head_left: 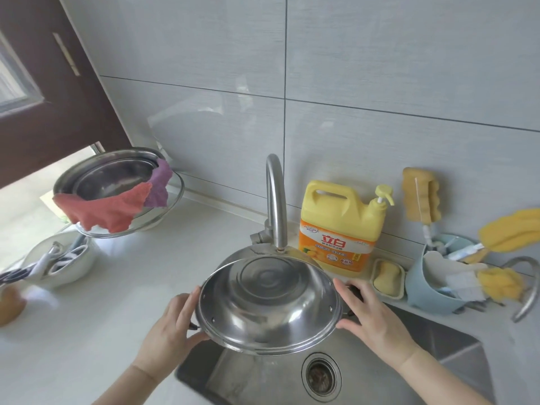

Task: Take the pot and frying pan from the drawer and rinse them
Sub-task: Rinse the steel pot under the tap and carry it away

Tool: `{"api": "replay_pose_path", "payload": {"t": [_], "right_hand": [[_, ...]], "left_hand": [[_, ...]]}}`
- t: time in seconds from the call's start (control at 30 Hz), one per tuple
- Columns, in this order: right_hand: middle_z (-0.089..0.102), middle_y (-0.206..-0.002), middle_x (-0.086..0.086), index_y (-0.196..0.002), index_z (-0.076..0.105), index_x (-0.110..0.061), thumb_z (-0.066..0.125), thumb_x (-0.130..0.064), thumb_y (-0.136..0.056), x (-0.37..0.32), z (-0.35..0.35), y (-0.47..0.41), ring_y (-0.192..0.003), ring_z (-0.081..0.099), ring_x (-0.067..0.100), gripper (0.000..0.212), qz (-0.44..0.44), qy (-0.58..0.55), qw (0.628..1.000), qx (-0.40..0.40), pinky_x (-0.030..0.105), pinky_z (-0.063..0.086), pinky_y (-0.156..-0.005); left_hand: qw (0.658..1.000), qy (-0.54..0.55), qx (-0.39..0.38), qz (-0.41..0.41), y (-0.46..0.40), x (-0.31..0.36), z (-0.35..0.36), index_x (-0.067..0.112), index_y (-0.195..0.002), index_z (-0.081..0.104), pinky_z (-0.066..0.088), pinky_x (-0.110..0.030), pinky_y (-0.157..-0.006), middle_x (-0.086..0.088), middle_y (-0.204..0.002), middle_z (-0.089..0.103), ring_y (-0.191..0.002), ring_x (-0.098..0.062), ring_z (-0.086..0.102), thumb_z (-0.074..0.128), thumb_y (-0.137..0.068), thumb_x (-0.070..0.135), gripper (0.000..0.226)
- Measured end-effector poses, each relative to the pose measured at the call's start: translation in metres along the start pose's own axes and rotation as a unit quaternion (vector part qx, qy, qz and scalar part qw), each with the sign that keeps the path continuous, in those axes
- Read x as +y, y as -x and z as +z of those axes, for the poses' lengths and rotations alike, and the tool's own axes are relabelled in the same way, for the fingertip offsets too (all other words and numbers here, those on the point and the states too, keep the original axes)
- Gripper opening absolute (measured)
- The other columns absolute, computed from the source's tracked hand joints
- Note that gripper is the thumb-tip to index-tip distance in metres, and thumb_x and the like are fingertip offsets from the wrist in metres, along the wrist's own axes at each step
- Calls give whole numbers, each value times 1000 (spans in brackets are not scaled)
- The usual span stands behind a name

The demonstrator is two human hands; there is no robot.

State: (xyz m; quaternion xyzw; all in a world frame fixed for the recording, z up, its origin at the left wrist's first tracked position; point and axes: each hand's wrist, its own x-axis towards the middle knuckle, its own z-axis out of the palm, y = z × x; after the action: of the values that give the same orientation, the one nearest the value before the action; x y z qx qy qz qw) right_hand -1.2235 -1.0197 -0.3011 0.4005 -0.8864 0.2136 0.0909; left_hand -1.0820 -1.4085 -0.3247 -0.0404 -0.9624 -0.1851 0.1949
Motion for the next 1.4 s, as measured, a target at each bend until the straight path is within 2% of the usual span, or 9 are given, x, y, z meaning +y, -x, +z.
{"api": "replay_pose_path", "payload": {"t": [0.17, 0.27, 0.43, 0.53, 0.77, 0.87, 1.0, 1.17, 1.4], "right_hand": [[45, -118, 5, -156, 9, -34, 97, -26, -48, 15, -20, 31, -98, 51, 12, 139, 56, 18, 998, 9, 26, 54, -66], [45, -119, 6, -156, 9, -36, 92, -33, -57, 23, -36, 51, -97, 50, 12, 129, 99, 21, 995, 8, 28, 57, -61], [47, -112, 9, -148, 28, -32, 33, -70, -91, 39, -66, 81, -96, 53, 8, 69, 105, 31, 992, 67, 21, 53, -66], [47, -109, 15, -141, 41, -11, 40, -68, -92, 45, -75, 96, -123, 37, -15, 75, 111, -3, 990, 82, 6, 31, -103], [49, -107, 17, -124, 57, 6, 44, -65, -91, 53, -86, 100, -131, 28, -12, 79, 79, 61, 990, 100, 11, 23, -113], [50, -108, 16, -135, 44, -9, 39, -71, -89, 53, -76, 97, -126, 35, -14, 77, 112, 35, 988, 102, 6, 33, -102], [48, -115, 6, -153, 20, -35, 59, -67, -80, 42, -65, 82, -94, 52, 10, 89, 108, 57, 989, 88, 27, 56, -57], [45, -119, 5, -155, 10, -38, 93, -33, -51, 20, -40, 51, -96, 52, 12, 134, 64, 16, 998, 17, 26, 55, -63], [44, -121, 6, -156, 9, -32, 95, -26, -55, 0, -8, 11, -102, 51, 13, 133, -7, -5, 1000, -1, 30, 57, -63]], "left_hand": [[998, -15, -27, 54, -23, 20, 21, 22, -157, 6, 53, -25, -56, -3, -112, 47, -76, -14, 58, 94, -55, 35, 136], [995, -9, -11, 101, -38, 38, 34, 17, -157, 6, 54, -28, -59, -5, -111, 47, -85, -18, 51, 90, -64, 35, 126], [987, 7, 25, 161, -57, 74, 47, 14, -155, 11, 48, -26, -69, -6, -109, 48, -85, -20, 52, 64, -86, 42, 91], [982, 29, 23, 186, -65, 90, 54, 17, -157, 5, 54, -30, -69, -8, -109, 50, -86, -23, 56, 68, -88, 38, 96], [981, 23, 4, 192, -72, 103, 65, 17, -158, 3, 53, -28, -70, -5, -111, 47, -90, -22, 55, 86, -73, 35, 120], [983, 22, 1, 184, -67, 94, 63, 17, -158, 2, 53, -27, -69, -4, -110, 46, -89, -21, 56, 87, -71, 34, 122], [988, 16, -9, 151, -56, 74, 49, 17, -158, 3, 50, -24, -65, -2, -109, 44, -88, -17, 50, 89, -66, 32, 127], [996, -16, -7, 90, -30, 40, 25, 14, -151, 20, 51, -23, -57, 0, -109, 46, -85, -13, 50, 59, -81, 52, 88], [1000, -1, -8, 9, 5, 4, -1, 12, -146, 31, 51, -19, -50, -1, -105, 49, -68, -6, 59, 57, -81, 59, 85]]}}
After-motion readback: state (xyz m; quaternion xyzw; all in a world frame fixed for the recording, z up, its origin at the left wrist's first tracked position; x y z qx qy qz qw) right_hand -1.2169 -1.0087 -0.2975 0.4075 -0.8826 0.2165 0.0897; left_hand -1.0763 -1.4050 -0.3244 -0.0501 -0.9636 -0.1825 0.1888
